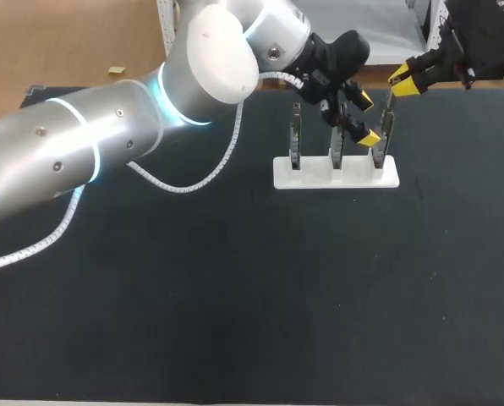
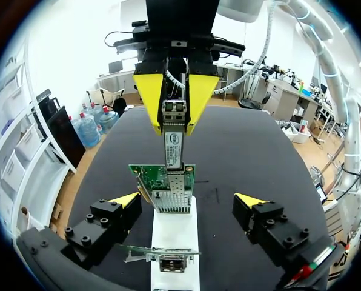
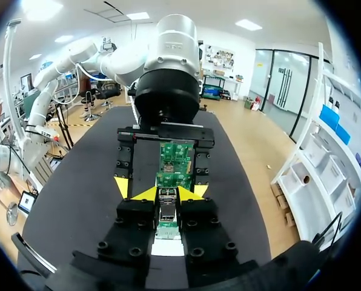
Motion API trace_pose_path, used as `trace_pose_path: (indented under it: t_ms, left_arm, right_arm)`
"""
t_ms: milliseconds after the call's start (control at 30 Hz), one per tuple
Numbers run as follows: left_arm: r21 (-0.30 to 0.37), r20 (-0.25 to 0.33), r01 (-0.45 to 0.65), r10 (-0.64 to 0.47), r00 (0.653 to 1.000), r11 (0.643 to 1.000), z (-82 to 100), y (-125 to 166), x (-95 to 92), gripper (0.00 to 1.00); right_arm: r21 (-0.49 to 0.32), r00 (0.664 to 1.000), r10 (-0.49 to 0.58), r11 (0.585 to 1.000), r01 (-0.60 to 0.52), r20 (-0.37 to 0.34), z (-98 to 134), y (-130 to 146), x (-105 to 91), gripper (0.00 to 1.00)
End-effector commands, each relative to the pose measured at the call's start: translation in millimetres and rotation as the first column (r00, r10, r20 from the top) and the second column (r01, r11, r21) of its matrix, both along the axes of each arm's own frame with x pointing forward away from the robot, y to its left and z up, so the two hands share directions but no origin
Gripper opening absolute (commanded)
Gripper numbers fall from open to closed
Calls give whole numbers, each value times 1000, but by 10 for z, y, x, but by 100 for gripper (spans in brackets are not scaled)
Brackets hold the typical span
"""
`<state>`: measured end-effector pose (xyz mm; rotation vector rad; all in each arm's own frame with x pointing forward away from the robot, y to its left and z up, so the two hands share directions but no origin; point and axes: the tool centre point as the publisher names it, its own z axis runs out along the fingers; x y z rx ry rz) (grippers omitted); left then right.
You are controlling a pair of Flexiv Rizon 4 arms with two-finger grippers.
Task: Pick up the optical module with the left hand, and insert it into the network port with the right hand.
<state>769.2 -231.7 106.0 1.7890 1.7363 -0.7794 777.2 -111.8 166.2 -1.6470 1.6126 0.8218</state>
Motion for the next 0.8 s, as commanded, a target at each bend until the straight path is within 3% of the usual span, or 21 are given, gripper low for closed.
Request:
trace_pose_path:
  t_ms: [33, 500, 800]
  left_arm:
    - [7, -4, 1, -1, 1000, 1000, 9, -14, 18, 100]
    - [7, -4, 1, -1, 1000, 1000, 9, -14, 18, 100]
    - [7, -4, 1, -1, 1000, 1000, 9, -14, 18, 100]
  right_arm:
    - [-2, 1000, 3, 1000, -3, 0, -22, 16, 10, 0]
    - [-12, 1000, -3, 1000, 3, -13, -63, 7, -28, 0]
    - [-1, 1000, -7, 1000, 7, 25, 64, 16, -56, 0]
